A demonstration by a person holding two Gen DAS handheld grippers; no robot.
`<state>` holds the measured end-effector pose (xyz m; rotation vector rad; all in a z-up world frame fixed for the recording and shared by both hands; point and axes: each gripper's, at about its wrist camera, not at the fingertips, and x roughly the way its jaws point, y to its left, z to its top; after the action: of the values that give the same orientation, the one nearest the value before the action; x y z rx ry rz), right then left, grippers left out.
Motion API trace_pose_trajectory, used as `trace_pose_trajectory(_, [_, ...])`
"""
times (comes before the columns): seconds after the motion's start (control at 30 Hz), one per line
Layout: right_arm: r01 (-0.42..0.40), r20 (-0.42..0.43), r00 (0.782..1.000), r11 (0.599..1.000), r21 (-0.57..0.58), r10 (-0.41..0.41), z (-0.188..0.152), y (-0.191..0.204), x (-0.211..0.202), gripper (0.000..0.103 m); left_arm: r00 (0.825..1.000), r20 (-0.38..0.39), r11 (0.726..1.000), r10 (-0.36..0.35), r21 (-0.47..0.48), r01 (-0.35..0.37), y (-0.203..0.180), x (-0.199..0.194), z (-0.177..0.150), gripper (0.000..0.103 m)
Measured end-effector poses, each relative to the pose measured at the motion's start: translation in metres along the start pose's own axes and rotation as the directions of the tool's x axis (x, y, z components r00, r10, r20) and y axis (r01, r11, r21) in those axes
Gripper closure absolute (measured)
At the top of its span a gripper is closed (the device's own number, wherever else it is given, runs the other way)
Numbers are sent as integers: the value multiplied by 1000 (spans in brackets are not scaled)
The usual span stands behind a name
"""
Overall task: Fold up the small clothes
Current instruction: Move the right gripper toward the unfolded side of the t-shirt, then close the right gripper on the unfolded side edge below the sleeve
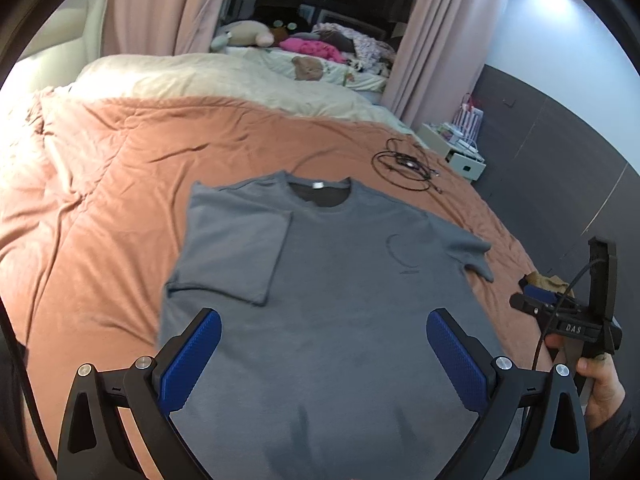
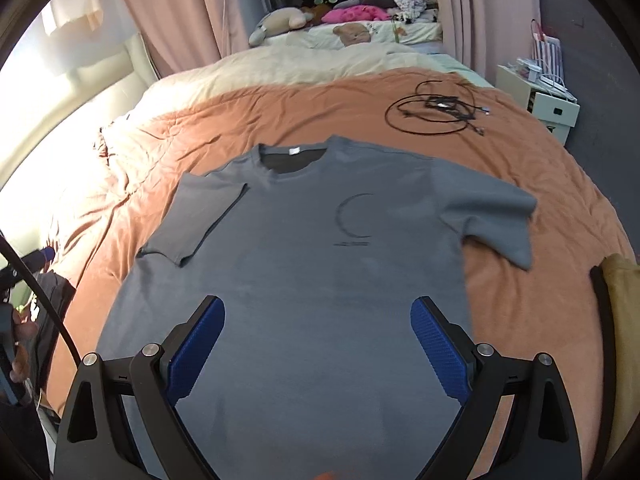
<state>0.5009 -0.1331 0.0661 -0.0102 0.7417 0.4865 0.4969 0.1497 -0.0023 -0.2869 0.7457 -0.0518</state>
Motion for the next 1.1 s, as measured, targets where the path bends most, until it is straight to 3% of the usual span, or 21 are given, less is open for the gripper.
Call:
trace_pose_trajectory(0.17, [45,14,999,998,-45,-45,-14,-23,-18,9,1000,11,999,-21,28,21,-31,13,3,0])
trace_pose_trajectory(0.6, [137,27,990,990,32,-137,-18,-87,-24,9,997,-31,995,-77,61,79,-103,74,11,0])
trace_pose_trajectory(0.77, [124,-9,992,991,60,-123,-13,-108,-8,9,994,-67,993,-90,74,94,-124,106,14,0])
trace_pose_trajectory(0.9, [63,-40,997,993,97,-59,-4,-124,12,9,992,-95,992,-84,82,92,-137,135,19,0])
trace_pose_trajectory(1.1, [55,-57,997,989,139,-48,9,-155,42,9,985,-146,985,-93,133,113,-167,183,26,0])
